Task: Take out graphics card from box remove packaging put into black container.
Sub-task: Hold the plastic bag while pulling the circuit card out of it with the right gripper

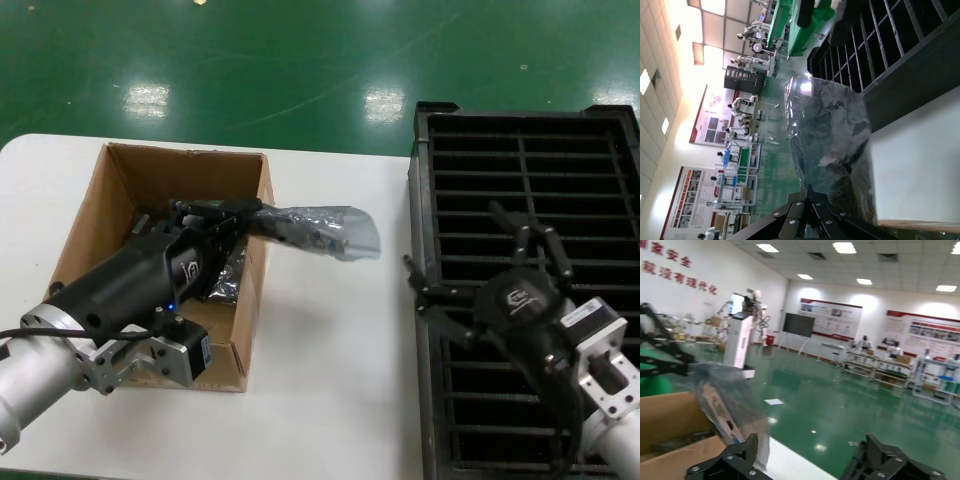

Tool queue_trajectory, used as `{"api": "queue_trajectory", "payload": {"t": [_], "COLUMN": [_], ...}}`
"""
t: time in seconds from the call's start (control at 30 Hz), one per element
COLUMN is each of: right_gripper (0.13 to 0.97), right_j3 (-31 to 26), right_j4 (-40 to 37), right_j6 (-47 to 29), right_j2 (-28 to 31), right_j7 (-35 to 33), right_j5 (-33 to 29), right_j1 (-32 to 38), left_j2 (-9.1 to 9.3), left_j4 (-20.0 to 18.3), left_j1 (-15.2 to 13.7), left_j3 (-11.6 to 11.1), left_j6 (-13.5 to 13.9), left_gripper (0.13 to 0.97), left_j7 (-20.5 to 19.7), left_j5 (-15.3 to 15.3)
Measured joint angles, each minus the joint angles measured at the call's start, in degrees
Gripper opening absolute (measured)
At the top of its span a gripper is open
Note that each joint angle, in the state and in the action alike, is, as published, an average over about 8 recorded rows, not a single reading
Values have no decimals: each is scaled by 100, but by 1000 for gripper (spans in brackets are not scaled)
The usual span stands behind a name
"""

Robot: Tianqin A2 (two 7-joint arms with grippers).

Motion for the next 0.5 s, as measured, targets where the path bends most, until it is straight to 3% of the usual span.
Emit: {"api": "queue_trajectory", "payload": {"t": [0.13,0.27,0.5], "right_gripper": [704,704,516], "right_j3": [-182,-322,-423], "right_j4": [21,41,136], "right_j6": [-75,-140,-270], "right_j2": [87,158,241], "right_j7": [52,77,-33], "right_j5": [-66,-116,-112], "right_j1": [9,11,-68], "left_j2": [0,0,0], "left_j4": [0,0,0], "left_j1": [0,0,0], "left_j3": [0,0,0], "left_j6": [0,0,0], "left_gripper": [140,140,140], "left_j7": [0,0,0], "left_j5": [0,0,0]}}
